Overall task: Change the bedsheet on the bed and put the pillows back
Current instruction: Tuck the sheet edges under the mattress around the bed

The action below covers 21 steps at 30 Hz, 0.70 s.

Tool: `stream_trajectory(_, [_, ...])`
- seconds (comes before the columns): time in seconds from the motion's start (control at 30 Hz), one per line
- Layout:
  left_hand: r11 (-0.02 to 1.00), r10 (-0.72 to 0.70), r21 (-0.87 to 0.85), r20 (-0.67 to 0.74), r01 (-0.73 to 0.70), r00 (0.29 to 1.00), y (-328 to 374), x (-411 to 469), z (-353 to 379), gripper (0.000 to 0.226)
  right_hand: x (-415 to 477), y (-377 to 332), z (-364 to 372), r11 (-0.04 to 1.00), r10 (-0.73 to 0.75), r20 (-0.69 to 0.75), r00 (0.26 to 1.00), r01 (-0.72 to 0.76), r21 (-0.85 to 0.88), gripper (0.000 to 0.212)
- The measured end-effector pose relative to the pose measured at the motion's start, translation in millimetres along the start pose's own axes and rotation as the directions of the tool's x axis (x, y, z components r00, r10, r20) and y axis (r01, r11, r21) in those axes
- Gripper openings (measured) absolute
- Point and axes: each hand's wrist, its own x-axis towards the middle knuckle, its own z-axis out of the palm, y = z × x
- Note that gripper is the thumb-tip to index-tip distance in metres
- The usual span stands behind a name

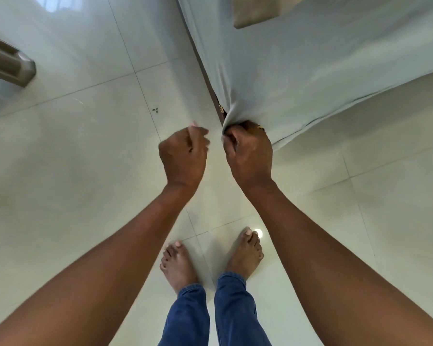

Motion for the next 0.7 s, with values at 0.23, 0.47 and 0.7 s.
stream_trajectory(0.23, [0.7,0.537,0.165,0.52,-0.695,0.664,4.2,23.9,-2.7,0.042,-16.3,-6.6,19.2,0.995,0.072,-0.124,0.99,-0.079,-0.053,0.009])
stream_trajectory(0.47, [0.471,0.422,0.536,0.56,-0.7,0.713,8.5,15.7,6.3,0.033,-40.8,-18.4,8.8,0.996,0.093,0.054,0.994,-0.093,-0.007,0.04])
stream_trajectory(0.7, [0.431,0.28,0.682,0.522,-0.591,0.806,0.2,21.1,8.1,0.058,-41.4,-12.8,-10.9,0.989,0.066,0.146,0.987,-0.046,-0.142,0.077])
